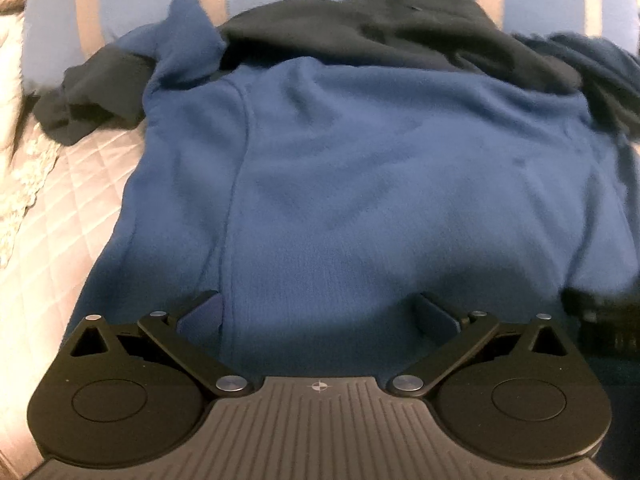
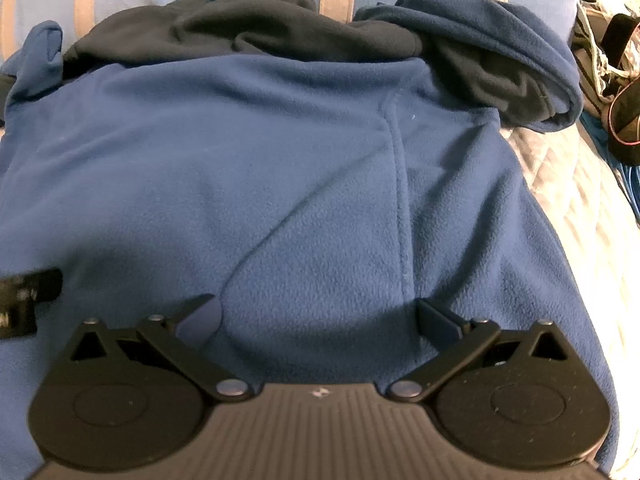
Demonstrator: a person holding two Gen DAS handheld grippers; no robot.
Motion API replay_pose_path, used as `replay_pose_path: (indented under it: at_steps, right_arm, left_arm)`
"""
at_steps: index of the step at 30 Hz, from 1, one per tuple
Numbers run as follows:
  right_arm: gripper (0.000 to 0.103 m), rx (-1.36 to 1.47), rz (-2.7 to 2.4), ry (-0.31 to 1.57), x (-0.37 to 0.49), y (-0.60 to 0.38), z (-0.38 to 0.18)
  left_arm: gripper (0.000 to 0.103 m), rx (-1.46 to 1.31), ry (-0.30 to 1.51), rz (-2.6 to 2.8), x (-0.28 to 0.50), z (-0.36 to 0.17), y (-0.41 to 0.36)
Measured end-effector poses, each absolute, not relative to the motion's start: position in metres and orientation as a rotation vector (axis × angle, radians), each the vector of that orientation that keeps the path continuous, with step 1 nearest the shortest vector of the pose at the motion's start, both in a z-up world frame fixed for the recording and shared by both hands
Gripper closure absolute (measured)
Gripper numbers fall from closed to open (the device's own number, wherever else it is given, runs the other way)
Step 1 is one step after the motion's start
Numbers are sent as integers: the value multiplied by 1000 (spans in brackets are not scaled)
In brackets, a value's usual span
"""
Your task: Fold clothes
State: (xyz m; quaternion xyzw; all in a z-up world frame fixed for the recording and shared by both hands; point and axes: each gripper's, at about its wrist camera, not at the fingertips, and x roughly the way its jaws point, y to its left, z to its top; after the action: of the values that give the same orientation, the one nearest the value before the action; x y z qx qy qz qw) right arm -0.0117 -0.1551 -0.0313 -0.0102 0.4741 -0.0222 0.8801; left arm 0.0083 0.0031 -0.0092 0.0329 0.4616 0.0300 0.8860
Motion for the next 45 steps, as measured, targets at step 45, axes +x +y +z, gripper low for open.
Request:
replay_pose_path:
  at_steps: [45]
  right_arm:
    - [1, 122, 361, 796, -164, -228, 249]
  left_arm:
    - [0, 77, 768, -193, -141, 267, 69]
